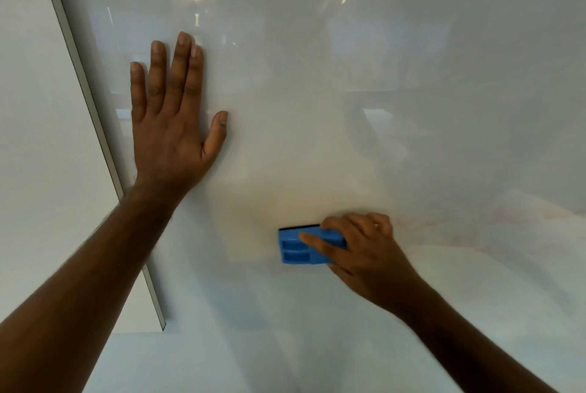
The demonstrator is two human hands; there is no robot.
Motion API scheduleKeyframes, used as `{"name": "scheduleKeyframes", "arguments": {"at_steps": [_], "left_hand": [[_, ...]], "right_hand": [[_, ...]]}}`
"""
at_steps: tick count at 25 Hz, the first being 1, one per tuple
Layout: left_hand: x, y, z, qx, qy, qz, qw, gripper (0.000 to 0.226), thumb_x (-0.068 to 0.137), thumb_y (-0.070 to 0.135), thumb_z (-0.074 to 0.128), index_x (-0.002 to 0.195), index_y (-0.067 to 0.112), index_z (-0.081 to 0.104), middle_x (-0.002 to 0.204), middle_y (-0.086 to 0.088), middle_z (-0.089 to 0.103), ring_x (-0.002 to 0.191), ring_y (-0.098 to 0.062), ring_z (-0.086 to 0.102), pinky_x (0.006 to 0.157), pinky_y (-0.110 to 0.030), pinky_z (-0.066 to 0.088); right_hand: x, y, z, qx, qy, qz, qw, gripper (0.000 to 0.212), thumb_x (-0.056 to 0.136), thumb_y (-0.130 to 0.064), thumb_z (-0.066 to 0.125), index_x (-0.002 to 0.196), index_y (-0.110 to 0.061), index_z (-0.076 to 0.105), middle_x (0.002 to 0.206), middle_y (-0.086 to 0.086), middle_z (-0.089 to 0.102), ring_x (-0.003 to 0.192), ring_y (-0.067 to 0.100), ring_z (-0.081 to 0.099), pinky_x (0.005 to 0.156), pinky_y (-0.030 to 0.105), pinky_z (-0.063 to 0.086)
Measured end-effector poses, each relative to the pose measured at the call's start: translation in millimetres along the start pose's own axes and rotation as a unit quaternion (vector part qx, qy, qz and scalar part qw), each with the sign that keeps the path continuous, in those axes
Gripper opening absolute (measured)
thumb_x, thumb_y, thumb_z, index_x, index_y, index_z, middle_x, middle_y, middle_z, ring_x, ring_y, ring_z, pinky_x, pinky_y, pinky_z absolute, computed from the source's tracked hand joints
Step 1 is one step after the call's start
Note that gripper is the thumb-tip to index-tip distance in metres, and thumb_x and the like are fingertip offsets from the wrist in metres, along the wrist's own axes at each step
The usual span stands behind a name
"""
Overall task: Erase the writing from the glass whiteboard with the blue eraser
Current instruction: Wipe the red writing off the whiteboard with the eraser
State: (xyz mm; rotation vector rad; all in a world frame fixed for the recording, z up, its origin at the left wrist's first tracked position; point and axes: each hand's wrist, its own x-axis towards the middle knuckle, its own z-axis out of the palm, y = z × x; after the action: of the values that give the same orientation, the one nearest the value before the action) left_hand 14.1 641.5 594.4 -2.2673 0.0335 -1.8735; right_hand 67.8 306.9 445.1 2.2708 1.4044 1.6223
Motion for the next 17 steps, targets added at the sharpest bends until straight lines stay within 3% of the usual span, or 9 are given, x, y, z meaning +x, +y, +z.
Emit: {"name": "scheduleKeyframes", "arguments": {"at_steps": [5, 8, 13, 17], "left_hand": [[-2, 2, 0, -0.002, 0.001, -0.006, 1.0, 0.074, 0.116, 0.046, 0.038, 0.174, 0.006, 0.016, 0.182, -0.015, 0.016, 0.168, -0.043, 0.014, 0.137, -0.06, 0.01], [-7, 6, 0, -0.009, -0.006, -0.022, 1.0, 0.074, 0.116, 0.046, 0.037, 0.174, 0.005, 0.015, 0.182, -0.016, 0.014, 0.168, -0.043, 0.012, 0.137, -0.061, 0.009], [-15, 15, 1, -0.02, -0.016, -0.042, 0.999, 0.075, 0.116, 0.045, 0.035, 0.173, 0.003, 0.012, 0.182, -0.018, 0.011, 0.168, -0.043, 0.009, 0.136, -0.063, 0.009], [-24, 20, 1, -0.04, -0.031, -0.059, 0.997, 0.073, 0.116, 0.039, 0.035, 0.173, 0.001, 0.01, 0.182, -0.02, 0.007, 0.168, -0.045, 0.005, 0.136, -0.064, 0.004]], "right_hand": [[-10, 71, -38, -0.029, 0.036, 0.099, 0.994, 0.065, 0.088, -0.036, 0.073, 0.149, -0.038, 0.051, 0.132, 0.002, 0.059, 0.113, 0.029, 0.057, 0.093, 0.048, 0.037], [12, 73, -38, 0.007, 0.057, 0.153, 0.987, 0.065, 0.087, -0.036, 0.072, 0.148, -0.036, 0.051, 0.134, 0.001, 0.056, 0.115, 0.029, 0.053, 0.094, 0.048, 0.035], [-14, 51, -16, -0.006, 0.024, 0.043, 0.999, 0.057, 0.095, -0.033, 0.065, 0.15, -0.038, 0.05, 0.131, 0.0, 0.063, 0.113, 0.028, 0.059, 0.096, 0.048, 0.04], [-56, 72, -19, -0.035, -0.004, -0.005, 0.999, 0.058, 0.095, -0.033, 0.065, 0.15, -0.037, 0.05, 0.13, 0.0, 0.064, 0.112, 0.026, 0.06, 0.094, 0.047, 0.04]]}}
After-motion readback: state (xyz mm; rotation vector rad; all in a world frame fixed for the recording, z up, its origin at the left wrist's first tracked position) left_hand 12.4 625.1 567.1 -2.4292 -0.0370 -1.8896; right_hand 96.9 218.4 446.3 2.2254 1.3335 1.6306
